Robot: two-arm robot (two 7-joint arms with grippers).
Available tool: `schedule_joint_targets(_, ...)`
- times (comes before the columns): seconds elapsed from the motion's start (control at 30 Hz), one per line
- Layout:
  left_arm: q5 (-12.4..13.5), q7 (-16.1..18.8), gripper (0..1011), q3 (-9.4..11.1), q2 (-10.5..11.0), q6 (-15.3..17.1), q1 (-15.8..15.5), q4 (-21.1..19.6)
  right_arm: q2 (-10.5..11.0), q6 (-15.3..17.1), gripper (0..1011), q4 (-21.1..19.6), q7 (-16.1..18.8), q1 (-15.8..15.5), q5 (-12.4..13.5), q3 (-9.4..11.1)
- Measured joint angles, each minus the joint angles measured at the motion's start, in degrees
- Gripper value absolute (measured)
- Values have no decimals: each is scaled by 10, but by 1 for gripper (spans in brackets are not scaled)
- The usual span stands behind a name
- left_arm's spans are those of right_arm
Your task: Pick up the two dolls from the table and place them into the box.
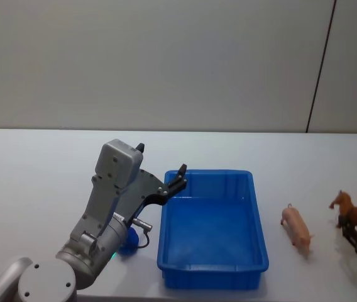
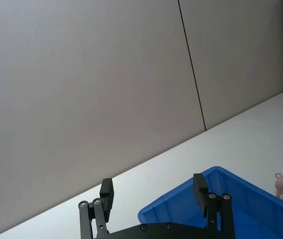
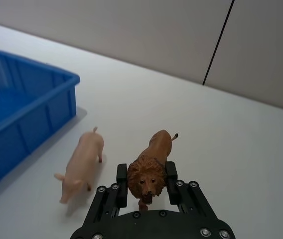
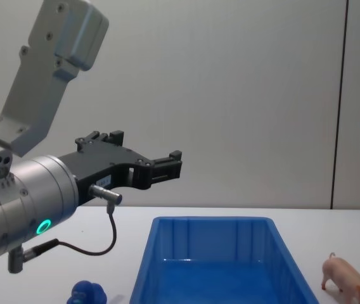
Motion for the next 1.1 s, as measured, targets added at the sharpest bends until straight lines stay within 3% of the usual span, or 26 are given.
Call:
schedule_joint_targets(0.3, 0, 0, 1001, 0, 0, 0, 0, 0, -2, -28, 426, -43, -8, -1, 23, 5)
schedule_joint_targets(0.57, 0, 0, 1001, 0, 0, 0, 0, 0, -11, -33, 426, -78, 10, 8, 33, -1)
schedule_joint_targets(0.8, 0, 0, 1001, 0, 0, 0, 0, 0, -28, -13, 426, -102, 35, 22, 29, -18)
schedule_joint_targets(1.1, 0, 0, 1001, 0, 0, 0, 0, 0, -59, 41, 426, -116, 61, 42, 1, -51)
